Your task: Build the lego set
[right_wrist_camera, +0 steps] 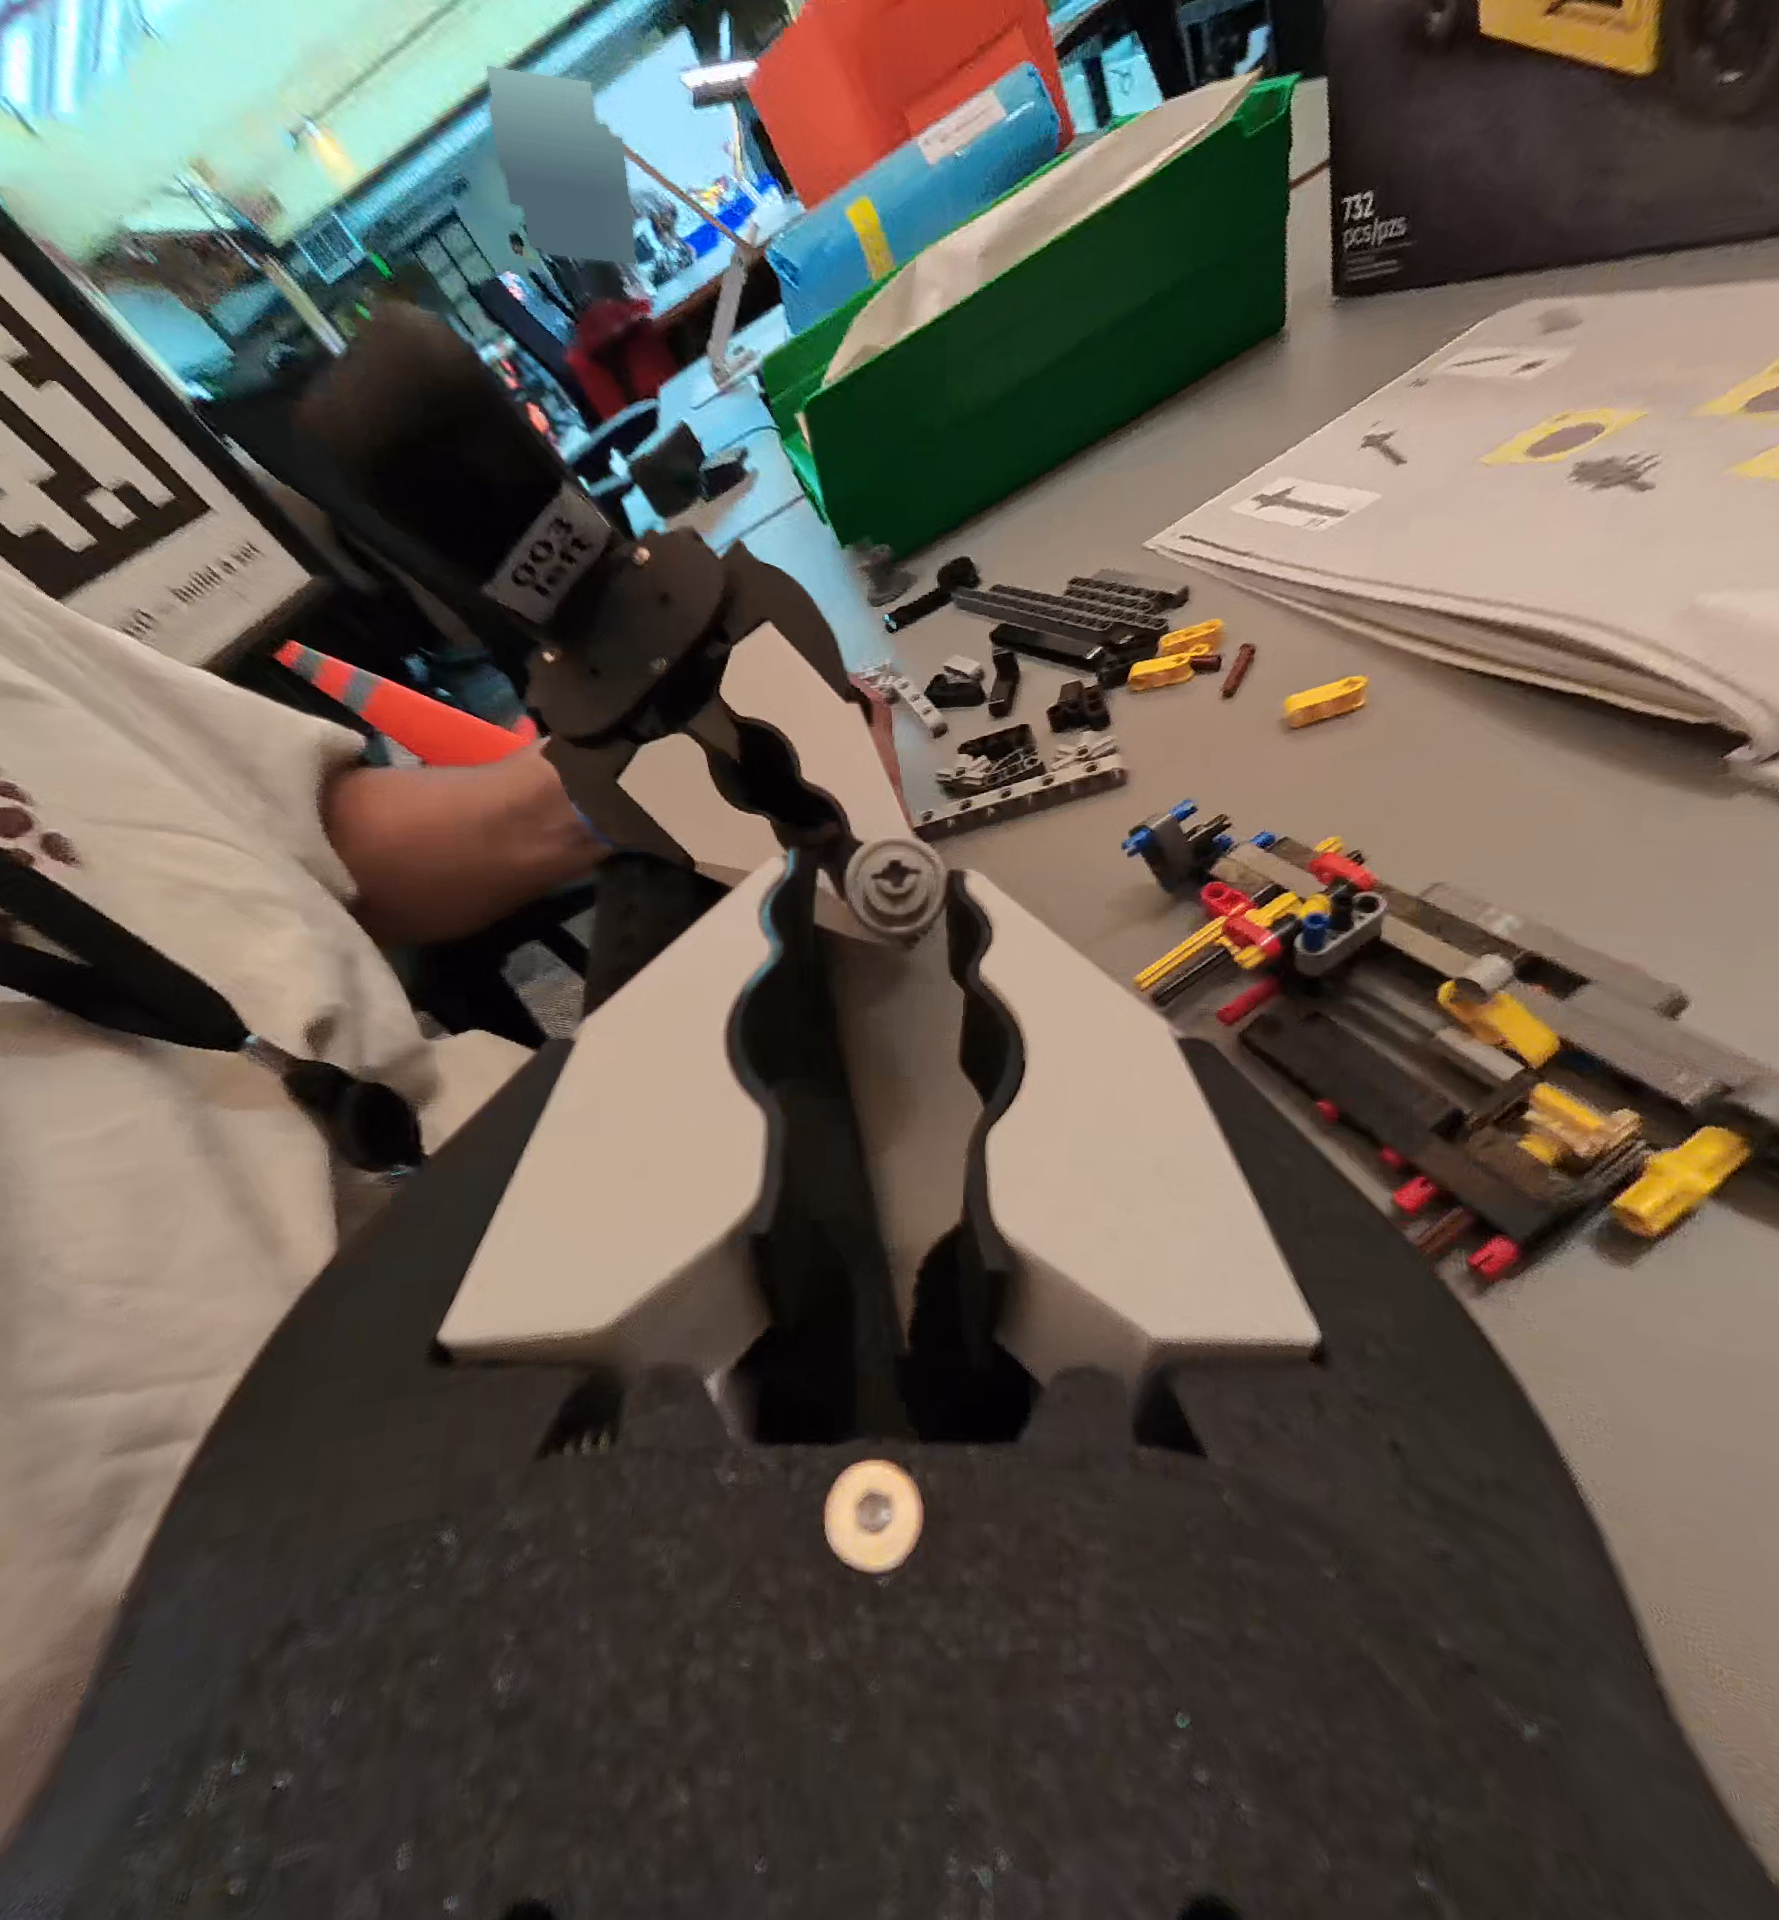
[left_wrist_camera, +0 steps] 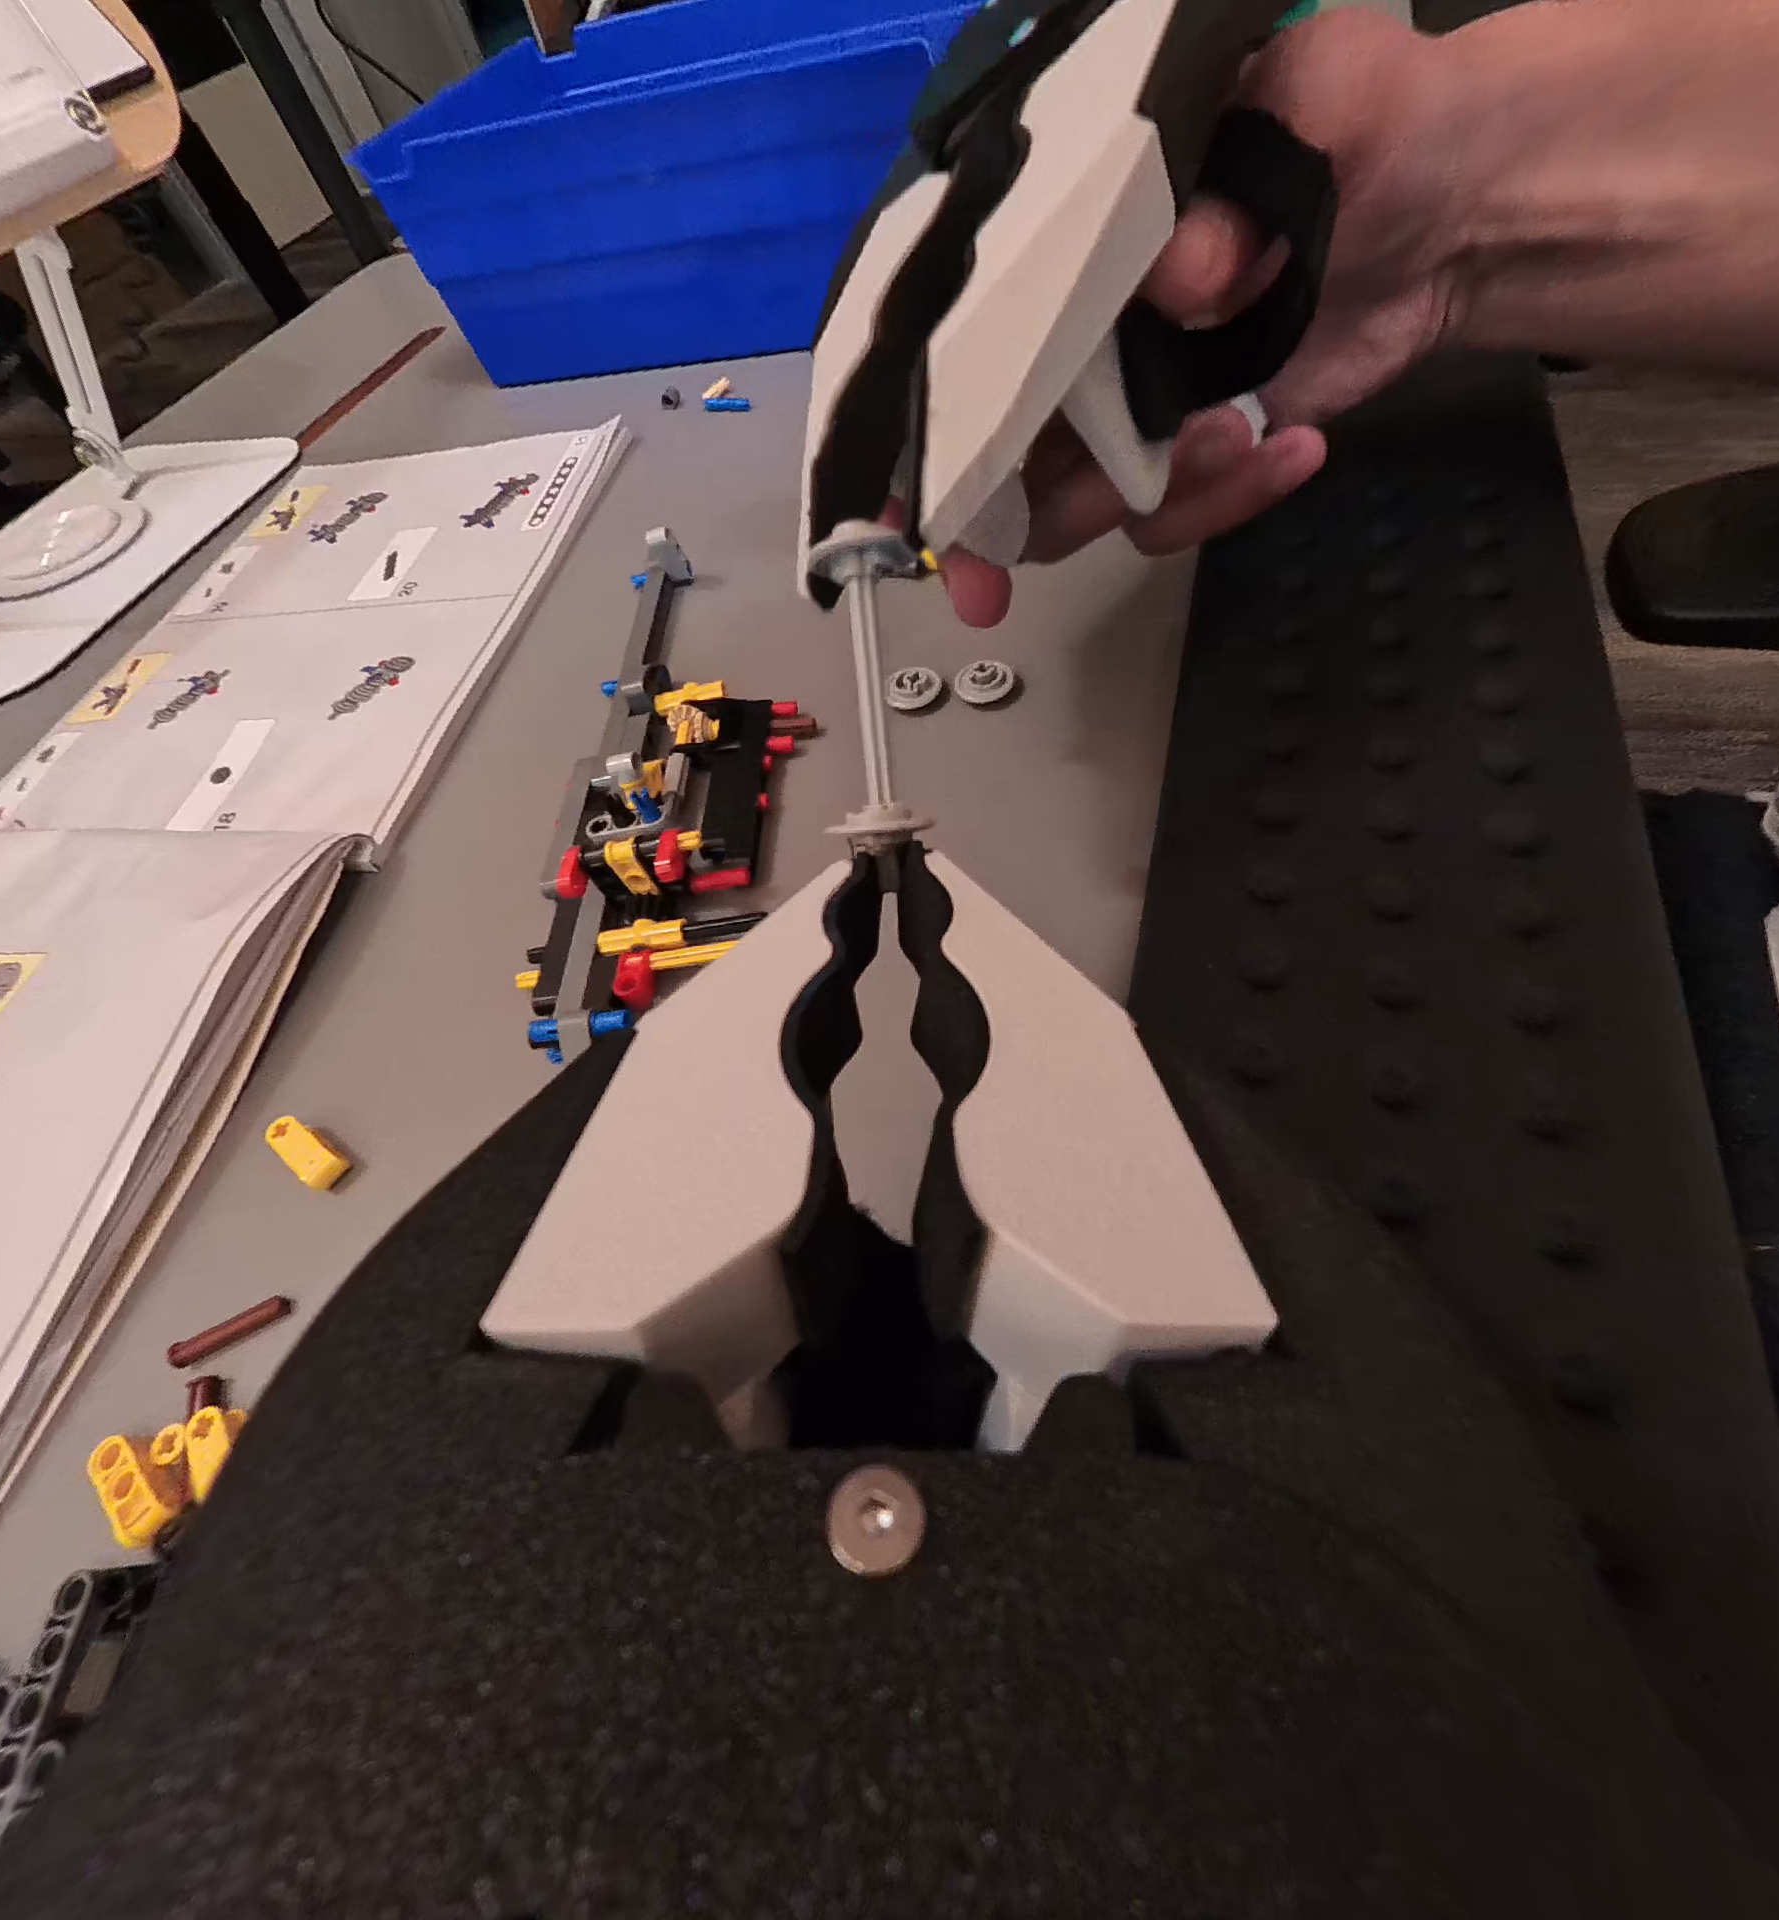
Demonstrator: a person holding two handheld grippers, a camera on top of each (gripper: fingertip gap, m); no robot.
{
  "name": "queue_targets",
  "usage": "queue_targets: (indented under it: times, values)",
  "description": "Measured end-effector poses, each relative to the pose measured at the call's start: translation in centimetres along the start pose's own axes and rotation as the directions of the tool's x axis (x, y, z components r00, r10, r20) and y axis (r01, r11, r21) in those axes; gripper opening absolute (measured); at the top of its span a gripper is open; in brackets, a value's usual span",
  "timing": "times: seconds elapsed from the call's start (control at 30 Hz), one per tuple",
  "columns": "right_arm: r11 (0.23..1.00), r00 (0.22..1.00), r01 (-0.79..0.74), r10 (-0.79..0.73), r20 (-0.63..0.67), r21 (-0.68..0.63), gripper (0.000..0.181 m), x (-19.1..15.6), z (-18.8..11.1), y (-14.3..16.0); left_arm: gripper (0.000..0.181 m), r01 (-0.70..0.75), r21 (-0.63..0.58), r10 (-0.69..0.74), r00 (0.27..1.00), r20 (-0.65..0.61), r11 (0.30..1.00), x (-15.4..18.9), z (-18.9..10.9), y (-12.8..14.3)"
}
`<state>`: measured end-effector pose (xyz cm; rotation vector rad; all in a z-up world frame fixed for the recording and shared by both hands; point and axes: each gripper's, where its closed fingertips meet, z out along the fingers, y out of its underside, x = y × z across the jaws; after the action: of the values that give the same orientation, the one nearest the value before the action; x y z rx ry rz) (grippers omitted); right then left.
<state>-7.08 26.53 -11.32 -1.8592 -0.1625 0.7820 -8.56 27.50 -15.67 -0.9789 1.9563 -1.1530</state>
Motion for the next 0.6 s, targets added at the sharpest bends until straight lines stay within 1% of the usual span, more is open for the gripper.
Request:
queue_targets:
  times: [0.03, 0.07, 0.17, 0.4, 0.5, 0.6]
  values:
    - [1.0, 1.0, -0.016, 0.016, 0.012, 0.0, 0.026, 0.0, -0.2, 0.1, 0.002, -0.012, -0.002, 0.012, 1.0, 0.001, 1.0, 0.1, 0.0, 0.0]
    - [1.0, 1.0, -0.023, 0.023, 0.018, -0.012, 0.02, 0.1, -0.3, 0.3, 0.002, -0.024, -0.004, 0.024, 1.0, 0.005, 1.0, 0.1, 0.0, 0.0]
    - [0.999, 0.999, -0.031, 0.032, 0.038, -0.034, 0.017, -0.1, -0.4, 0.4, 0.002, -0.054, -0.011, 0.055, 0.998, 0.01, 0.998, 0.3, 0.2, 0.1]
    - [0.996, 0.999, -0.019, 0.023, 0.042, -0.087, 0.021, -0.3, -0.5, 0.7, 0.002, -0.097, -0.023, 0.098, 0.995, 0.029, 0.995, 0.4, 0.3, 0.2]
    - [0.993, 0.999, -0.026, 0.031, 0.039, -0.113, 0.017, -0.3, -0.4, 1.0, 0.002, -0.131, -0.052, 0.133, 0.99, 0.04, 0.99, 0.4, 0.5, 0.6]
    - [0.987, 0.999, -0.038, 0.042, 0.024, -0.154, 0.02, -0.1, -0.4, 1.6, 0.002, -0.167, -0.082, 0.172, 0.983, 0.059, 0.983, 0.3, 0.6, 1.0]
